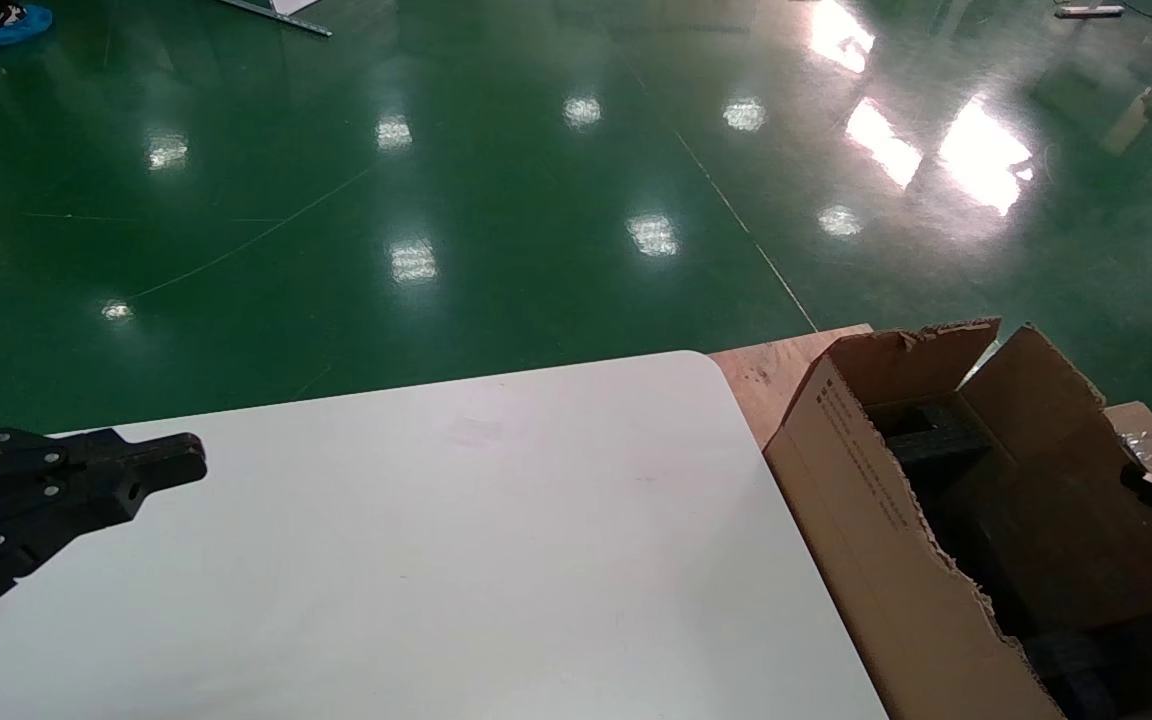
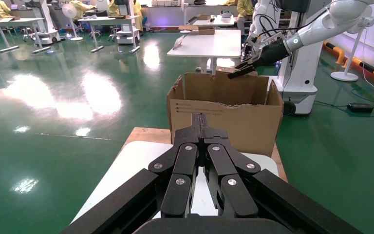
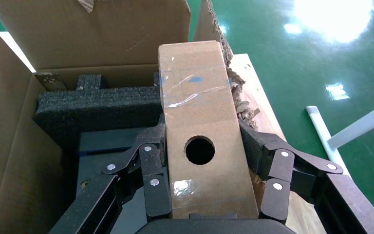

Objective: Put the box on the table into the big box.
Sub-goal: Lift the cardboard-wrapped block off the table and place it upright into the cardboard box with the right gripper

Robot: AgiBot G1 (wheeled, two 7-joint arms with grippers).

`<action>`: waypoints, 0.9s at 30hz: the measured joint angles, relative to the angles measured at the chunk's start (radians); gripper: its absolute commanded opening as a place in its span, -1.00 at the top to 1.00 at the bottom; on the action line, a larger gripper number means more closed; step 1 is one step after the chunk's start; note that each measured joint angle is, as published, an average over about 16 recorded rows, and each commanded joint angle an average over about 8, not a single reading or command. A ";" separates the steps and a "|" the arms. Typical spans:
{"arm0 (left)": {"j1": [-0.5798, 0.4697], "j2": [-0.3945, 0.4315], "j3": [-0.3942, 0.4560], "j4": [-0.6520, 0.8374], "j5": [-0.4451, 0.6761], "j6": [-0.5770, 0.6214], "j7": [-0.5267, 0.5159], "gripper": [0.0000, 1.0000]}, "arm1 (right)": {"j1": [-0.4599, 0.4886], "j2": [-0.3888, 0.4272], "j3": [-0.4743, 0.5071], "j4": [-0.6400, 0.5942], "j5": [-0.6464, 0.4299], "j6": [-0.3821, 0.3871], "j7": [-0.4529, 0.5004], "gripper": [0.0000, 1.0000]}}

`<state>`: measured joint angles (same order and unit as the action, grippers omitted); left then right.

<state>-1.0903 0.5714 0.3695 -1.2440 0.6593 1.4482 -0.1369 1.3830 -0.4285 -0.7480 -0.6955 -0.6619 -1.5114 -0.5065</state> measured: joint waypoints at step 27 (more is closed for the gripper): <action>0.000 0.000 0.000 0.000 0.000 0.000 0.000 -1.00 | -0.005 0.001 -0.004 0.011 -0.012 0.022 0.013 -1.00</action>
<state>-1.0900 0.5714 0.3695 -1.2437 0.6591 1.4480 -0.1368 1.3783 -0.4272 -0.7521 -0.6843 -0.6735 -1.4893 -0.4930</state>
